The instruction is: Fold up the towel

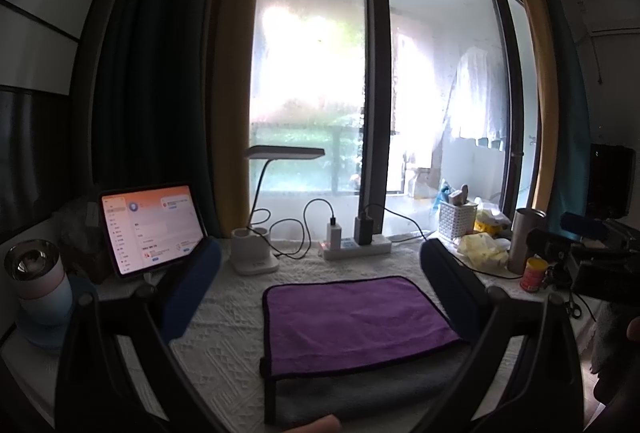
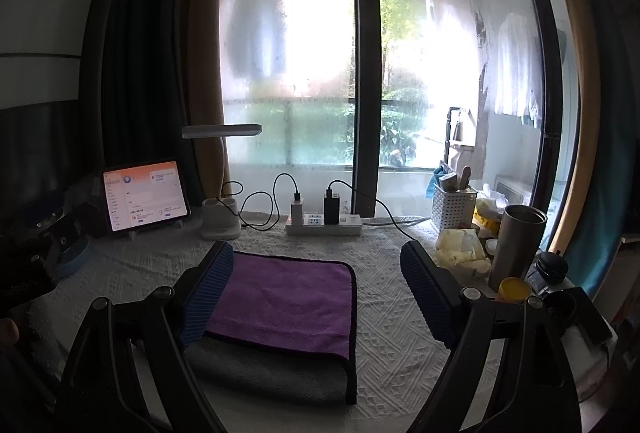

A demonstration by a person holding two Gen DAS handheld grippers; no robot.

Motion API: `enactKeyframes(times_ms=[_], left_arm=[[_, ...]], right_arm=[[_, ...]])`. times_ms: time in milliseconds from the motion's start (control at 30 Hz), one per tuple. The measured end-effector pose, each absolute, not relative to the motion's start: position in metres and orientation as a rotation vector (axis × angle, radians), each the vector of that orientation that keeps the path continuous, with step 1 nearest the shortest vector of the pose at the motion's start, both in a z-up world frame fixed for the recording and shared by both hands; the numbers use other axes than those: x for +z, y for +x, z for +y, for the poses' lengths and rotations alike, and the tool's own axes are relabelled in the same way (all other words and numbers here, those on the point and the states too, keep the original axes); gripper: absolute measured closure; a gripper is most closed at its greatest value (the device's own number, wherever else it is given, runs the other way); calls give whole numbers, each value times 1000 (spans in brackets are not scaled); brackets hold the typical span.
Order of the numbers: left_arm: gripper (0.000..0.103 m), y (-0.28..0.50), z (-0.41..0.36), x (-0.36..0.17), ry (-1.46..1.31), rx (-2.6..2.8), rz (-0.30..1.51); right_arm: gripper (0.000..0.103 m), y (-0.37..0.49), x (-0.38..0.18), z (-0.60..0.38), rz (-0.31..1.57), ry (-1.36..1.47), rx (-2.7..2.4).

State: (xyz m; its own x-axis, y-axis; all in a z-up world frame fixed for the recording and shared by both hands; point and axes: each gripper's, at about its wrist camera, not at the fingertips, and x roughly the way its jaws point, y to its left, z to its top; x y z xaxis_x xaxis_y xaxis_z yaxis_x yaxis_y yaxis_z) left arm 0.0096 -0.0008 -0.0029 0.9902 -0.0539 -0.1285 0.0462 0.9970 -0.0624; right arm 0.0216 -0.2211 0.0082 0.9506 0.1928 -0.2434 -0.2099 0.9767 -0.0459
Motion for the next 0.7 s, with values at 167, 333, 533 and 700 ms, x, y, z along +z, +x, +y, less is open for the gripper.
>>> enactKeyframes(times_ms=[167, 333, 533, 700], left_arm=[[2, 9, -2, -2, -62, -51, 130], [2, 8, -1, -2, -61, -57, 131], [2, 8, -1, -2, -63, -57, 132], [2, 8, -2, -2, -62, -63, 134]], right_arm=[[15, 21, 7, -221, 240, -73, 205], [15, 22, 8, -221, 240, -71, 205], [15, 23, 7, -219, 246, -74, 206], [15, 23, 7, -219, 244, -72, 206]])
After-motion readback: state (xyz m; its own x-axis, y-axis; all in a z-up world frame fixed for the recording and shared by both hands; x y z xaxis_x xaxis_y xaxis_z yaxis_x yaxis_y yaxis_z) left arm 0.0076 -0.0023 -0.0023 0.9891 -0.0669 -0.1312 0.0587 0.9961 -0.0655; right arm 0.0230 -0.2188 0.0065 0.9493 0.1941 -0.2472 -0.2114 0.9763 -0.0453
